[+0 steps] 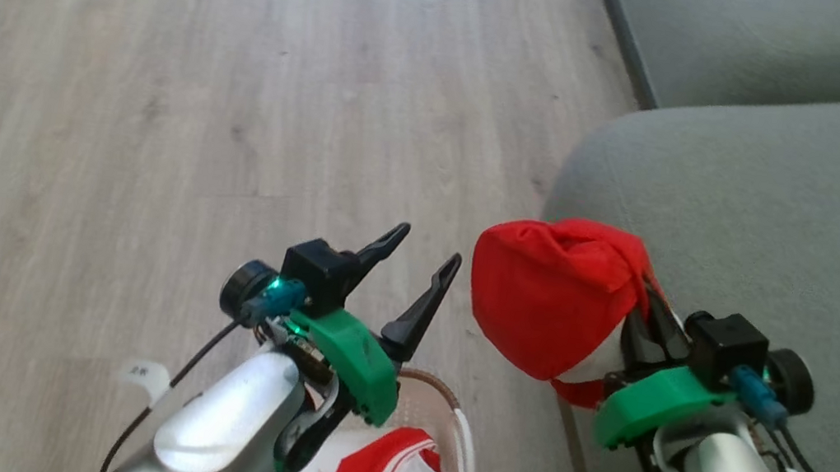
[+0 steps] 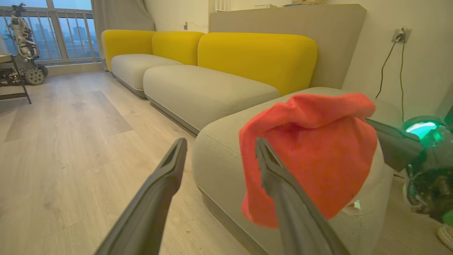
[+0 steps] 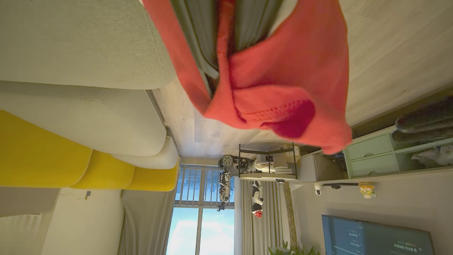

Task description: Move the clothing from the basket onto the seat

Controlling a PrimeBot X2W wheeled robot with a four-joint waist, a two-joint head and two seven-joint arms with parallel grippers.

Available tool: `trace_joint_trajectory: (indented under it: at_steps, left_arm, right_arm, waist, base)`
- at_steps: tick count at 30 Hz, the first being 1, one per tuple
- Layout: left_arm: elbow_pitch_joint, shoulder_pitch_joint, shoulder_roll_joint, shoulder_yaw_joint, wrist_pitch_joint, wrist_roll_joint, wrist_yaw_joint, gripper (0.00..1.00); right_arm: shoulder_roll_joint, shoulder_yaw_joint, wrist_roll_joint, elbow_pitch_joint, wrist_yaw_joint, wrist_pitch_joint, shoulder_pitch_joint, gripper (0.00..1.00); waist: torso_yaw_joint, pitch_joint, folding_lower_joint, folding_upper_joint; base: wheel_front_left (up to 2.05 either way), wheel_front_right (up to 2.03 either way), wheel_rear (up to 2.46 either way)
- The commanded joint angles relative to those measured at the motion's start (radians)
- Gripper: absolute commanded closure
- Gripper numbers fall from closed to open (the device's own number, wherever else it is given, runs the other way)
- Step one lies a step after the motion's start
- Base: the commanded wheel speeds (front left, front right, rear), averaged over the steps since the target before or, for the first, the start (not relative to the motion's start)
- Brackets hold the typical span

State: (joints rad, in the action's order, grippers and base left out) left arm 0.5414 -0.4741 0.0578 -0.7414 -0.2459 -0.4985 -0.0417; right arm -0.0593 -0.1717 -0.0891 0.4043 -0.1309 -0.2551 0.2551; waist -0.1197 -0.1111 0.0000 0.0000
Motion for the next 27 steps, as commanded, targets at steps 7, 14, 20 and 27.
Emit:
trace_joint_trajectory:
  at_steps: [7, 14, 20, 27]
  left_arm:
    - [-0.038, -0.008, 0.004, 0.035, -0.015, 0.025, 0.011, 0.00]
    - [-0.068, 0.010, -0.001, 0.059, -0.016, 0.051, 0.012, 0.00]
    - [-0.082, 0.015, -0.004, 0.075, -0.016, 0.071, 0.008, 0.00]
    - [-0.090, 0.013, -0.006, 0.087, -0.016, 0.100, 0.002, 0.00]
  right_arm:
    - [-0.017, 0.016, 0.025, -0.061, 0.000, -0.007, 0.032, 1.00]
    - [-0.034, 0.028, 0.031, -0.071, 0.000, -0.007, 0.047, 1.00]
    - [-0.049, 0.037, 0.031, -0.073, 0.000, -0.007, 0.065, 1.00]
    - [-0.075, 0.037, 0.026, -0.052, 0.000, -0.007, 0.120, 1.00]
  waist:
    - [-0.132, 0.034, 0.0000, 0.0000]
    - [-0.239, 0.076, 0.0000, 0.0000]
    - [-0.291, 0.111, 0.0000, 0.0000]
    - [-0.291, 0.150, 0.0000, 0.0000]
  base:
    - [0.00, 0.00, 0.00]
    - [0.00, 0.00, 0.00]
    - [0.00, 0.00, 0.00]
    - [0.00, 0.00, 0.00]
